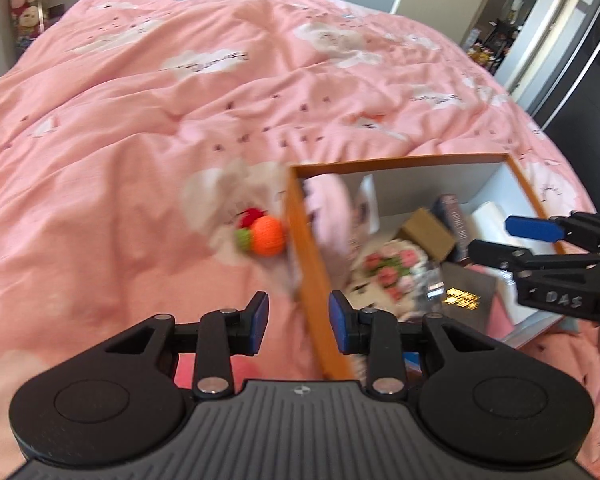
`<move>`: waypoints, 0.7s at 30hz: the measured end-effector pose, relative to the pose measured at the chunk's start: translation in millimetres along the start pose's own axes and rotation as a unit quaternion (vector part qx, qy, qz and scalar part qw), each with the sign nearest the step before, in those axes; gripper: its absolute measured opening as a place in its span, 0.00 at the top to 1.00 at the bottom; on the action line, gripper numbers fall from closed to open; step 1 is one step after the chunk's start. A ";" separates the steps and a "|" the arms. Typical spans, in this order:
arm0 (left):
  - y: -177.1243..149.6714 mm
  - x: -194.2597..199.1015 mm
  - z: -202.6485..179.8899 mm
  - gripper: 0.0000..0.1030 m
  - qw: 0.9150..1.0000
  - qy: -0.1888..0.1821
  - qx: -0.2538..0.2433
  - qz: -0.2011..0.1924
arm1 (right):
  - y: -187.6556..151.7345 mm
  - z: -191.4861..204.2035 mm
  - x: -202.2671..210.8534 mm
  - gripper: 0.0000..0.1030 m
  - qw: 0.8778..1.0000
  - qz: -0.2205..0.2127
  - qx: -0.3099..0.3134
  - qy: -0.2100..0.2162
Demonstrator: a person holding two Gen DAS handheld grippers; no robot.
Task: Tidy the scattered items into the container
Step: 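Move the left gripper to the pink pompom while the right gripper moves to the crocheted orange, then grasp the pink pompom with the left gripper while the right gripper grasps the crocheted orange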
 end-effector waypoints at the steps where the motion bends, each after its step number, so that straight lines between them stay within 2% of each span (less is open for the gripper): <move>1: -2.6 1.2 7.3 0.64 1.000 0.007 0.001 0.003 | 0.6 5.6 -0.4 0.40 1.000 0.000 0.002 0.005; 3: -9.2 2.2 19.5 0.63 1.000 0.018 0.000 0.012 | 1.3 16.1 -2.4 0.40 1.000 0.002 0.006 0.013; 5: -17.1 0.2 28.5 0.53 0.999 0.022 -0.005 0.022 | 2.2 25.2 -4.8 0.40 1.000 0.004 0.012 0.018; 6: -21.6 -1.8 31.7 0.44 0.999 0.022 -0.010 0.027 | 2.7 29.0 -5.8 0.40 1.000 0.005 0.015 0.019; 12: -47.6 -23.0 42.6 0.42 0.998 0.022 -0.017 0.053 | 5.1 46.9 -10.5 0.40 0.999 0.011 0.030 0.026; 21: -70.0 -59.4 46.8 0.40 0.996 0.018 -0.010 0.092 | 6.9 60.8 -17.7 0.40 0.999 0.017 0.041 0.030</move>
Point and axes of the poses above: each gripper's, at about its wrist camera, not at the fingertips, and x roughly against the way its jaws point, z to its left, y to its top, the point moved 8 cm from there along -x, roughly the way its jaws point, and after that the axes turned 2 degrees about z, right-handed, at the moved point
